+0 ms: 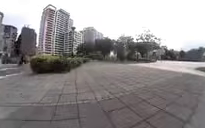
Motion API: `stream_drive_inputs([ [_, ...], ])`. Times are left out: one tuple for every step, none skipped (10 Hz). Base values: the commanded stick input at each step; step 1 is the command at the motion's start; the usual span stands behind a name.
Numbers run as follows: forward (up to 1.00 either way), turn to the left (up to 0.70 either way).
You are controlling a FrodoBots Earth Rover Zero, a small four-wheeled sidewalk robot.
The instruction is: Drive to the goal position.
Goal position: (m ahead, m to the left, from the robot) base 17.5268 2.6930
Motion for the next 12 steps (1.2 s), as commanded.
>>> stream_drive_inputs([
  [0.85, 0.00],
  [0.85, 0.00],
  [0.85, 0.00],
  [0.85, 0.00],
  [0.85, 0.00],
  [0.85, 0.00],
  [0.85, 0.00],
  [0.85, 0.00],
  [0.85, 0.00],
  [0.85, 0.00],
  [0.85, 0.00],
  [0.85, 0.00],
])
